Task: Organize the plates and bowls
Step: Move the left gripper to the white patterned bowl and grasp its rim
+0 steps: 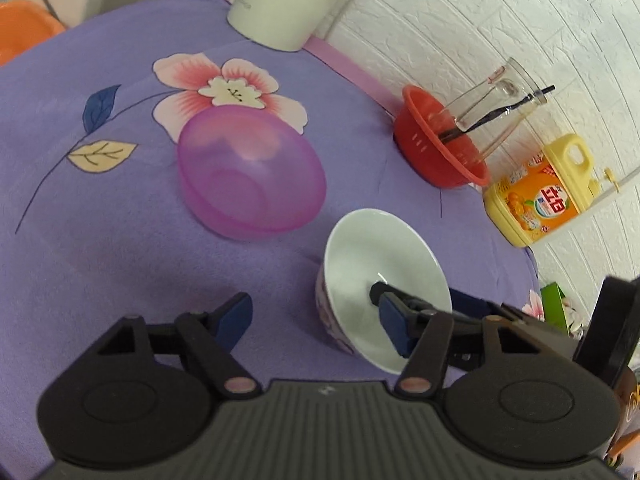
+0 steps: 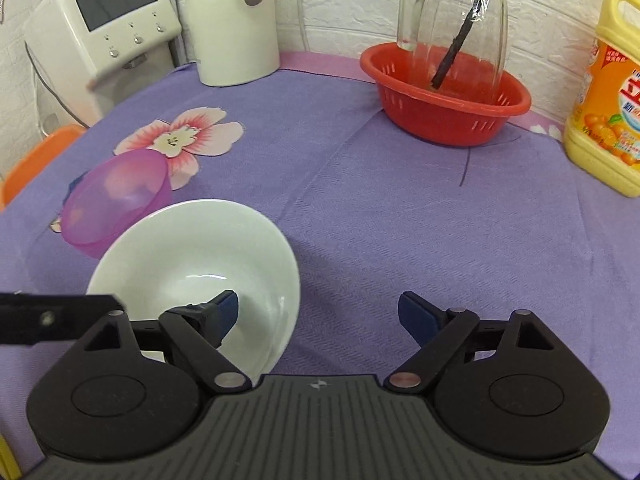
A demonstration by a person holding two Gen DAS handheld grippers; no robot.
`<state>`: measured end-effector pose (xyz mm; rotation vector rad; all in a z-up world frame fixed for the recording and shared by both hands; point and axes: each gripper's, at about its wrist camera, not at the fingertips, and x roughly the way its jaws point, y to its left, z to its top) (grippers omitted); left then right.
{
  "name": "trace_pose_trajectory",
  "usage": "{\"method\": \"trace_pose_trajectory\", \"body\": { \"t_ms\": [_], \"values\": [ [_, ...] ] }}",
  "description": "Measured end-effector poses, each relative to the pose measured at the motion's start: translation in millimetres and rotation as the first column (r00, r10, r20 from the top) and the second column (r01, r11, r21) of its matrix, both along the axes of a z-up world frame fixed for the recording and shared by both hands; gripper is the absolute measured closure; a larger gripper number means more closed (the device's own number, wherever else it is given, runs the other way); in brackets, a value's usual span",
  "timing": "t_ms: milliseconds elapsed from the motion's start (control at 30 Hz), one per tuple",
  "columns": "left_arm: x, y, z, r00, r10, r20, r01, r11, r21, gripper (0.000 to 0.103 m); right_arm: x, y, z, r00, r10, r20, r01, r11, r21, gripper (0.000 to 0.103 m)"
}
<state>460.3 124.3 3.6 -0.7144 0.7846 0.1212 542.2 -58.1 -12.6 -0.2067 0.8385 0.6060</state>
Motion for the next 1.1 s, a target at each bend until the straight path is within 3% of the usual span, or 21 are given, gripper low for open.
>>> {"method": "trace_pose_trajectory", "body": {
  "t_ms": [400, 667, 733, 933, 967, 1000, 1033, 1067, 1100],
  "values": [
    [24.6, -15.7, -2.8, 0.999, 0.039, -0.013, -0.038, 0.999, 0.026, 0.043, -13.2, 8.5, 1.8, 0.997, 0.077, 0.027, -0.078, 0.997, 0.017, 0.000],
    [29.8, -13.9, -9.2, 0.999, 0.036, -0.016, -0.036, 0.999, 0.014, 0.059, -10.9, 12.4, -6.6, 0.994, 0.109, 0.008, -0.109, 0.992, 0.056, 0.001],
    [29.7, -13.7, -9.1, 0.999, 0.036, -0.013, -0.036, 0.999, 0.020, 0.059, -12.4, 10.5, -6.0, 0.993, 0.112, 0.020, -0.113, 0.992, 0.053, 0.005],
    [31.5, -15.3, -10.7, 0.999, 0.049, -0.015, -0.048, 0.999, 0.020, 0.060, -11.0, 12.5, -5.5, 0.995, 0.091, 0.041, -0.093, 0.995, 0.042, 0.006],
    [31.1, -14.1, -10.8, 0.999, 0.043, -0.013, -0.043, 0.999, 0.016, 0.060, -11.9, 13.1, -5.3, 0.994, 0.097, 0.044, -0.099, 0.994, 0.038, 0.007],
    [31.2, -14.0, -11.0, 0.999, 0.034, -0.012, -0.034, 0.999, 0.023, 0.069, -12.9, 12.6, -5.7, 0.993, 0.105, 0.047, -0.107, 0.994, 0.038, 0.010],
    [31.4, -14.8, -11.8, 1.000, 0.024, -0.014, -0.024, 0.999, 0.032, 0.076, -13.3, 11.9, -5.9, 0.993, 0.112, 0.044, -0.114, 0.992, 0.045, 0.018],
    [32.0, -16.2, -13.5, 1.000, 0.010, -0.021, -0.010, 0.999, 0.034, 0.085, -13.8, 11.3, -5.8, 0.992, 0.123, 0.035, -0.125, 0.990, 0.062, 0.035],
    [31.2, -16.7, -14.2, 1.000, 0.003, -0.013, -0.003, 1.000, 0.024, 0.089, -14.7, 12.0, -5.4, 0.991, 0.128, 0.028, -0.130, 0.989, 0.070, 0.036]
  ]
}}
